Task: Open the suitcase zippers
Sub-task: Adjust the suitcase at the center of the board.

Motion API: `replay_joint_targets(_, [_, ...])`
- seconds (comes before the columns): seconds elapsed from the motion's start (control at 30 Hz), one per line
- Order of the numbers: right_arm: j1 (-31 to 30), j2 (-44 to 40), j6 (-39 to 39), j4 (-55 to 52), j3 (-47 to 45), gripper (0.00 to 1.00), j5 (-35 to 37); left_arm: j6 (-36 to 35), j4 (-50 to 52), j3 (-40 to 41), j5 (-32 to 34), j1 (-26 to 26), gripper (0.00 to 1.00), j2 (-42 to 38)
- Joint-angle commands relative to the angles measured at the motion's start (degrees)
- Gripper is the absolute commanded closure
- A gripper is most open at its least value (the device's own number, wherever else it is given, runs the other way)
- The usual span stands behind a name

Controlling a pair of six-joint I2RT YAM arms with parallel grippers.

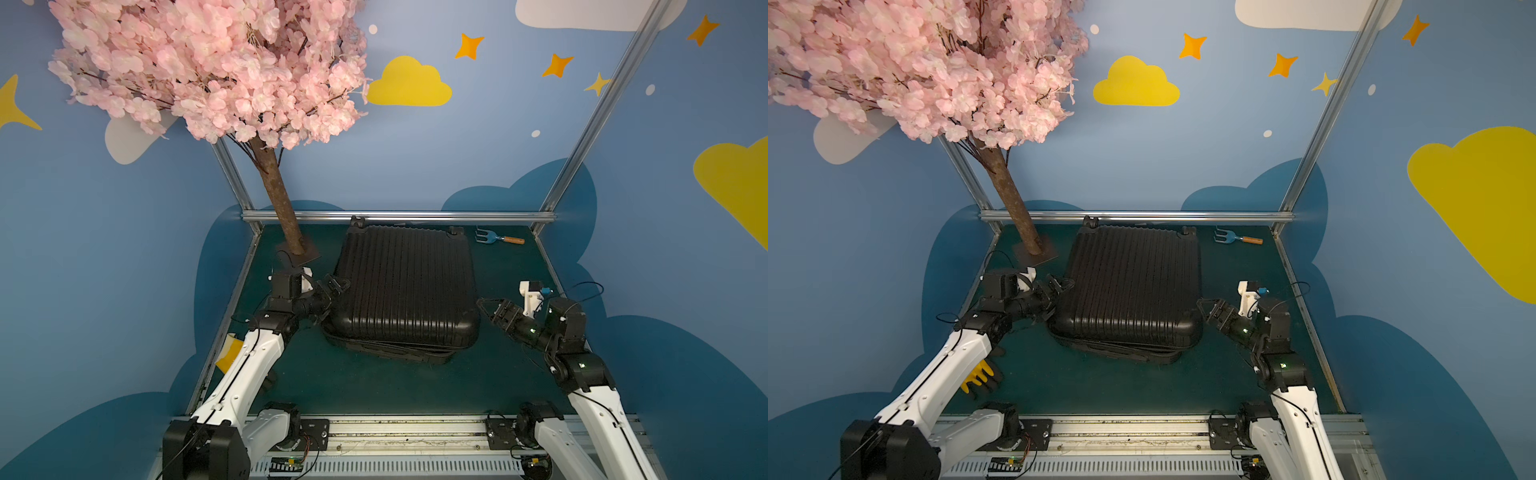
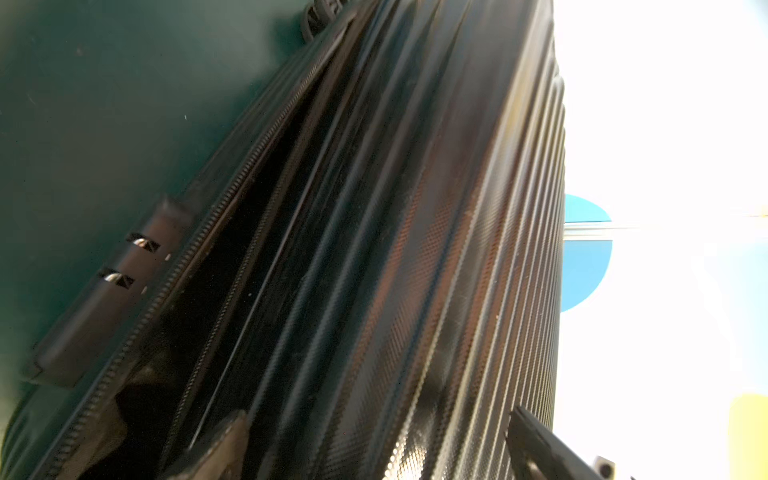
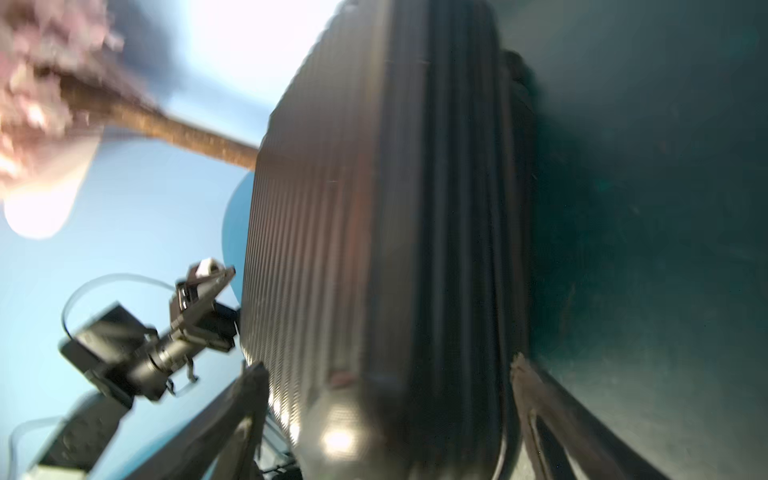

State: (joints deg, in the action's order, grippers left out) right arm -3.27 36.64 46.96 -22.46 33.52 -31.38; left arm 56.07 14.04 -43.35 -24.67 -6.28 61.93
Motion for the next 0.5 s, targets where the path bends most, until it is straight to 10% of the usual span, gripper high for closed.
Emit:
replay_joint_targets(0.0, [6.4, 0.6, 14.1, 5.2, -7.4, 0.09, -10.8, 0.0, 1.4, -0.2, -4.4, -1.5, 0.04, 0.2])
replay_joint_targets(0.3, [14.8, 7.6, 49.2, 53.6, -26.1, 0.09, -18.2, -0.1, 1.7, -1.0, -4.1, -1.5, 0.04, 0.8])
replay_joint_targets(0.47, [14.8, 10.3, 41.1, 34.6, -22.9, 0.09, -21.6, 0.8, 0.9, -0.8, -4.1, -1.6, 0.04, 0.7])
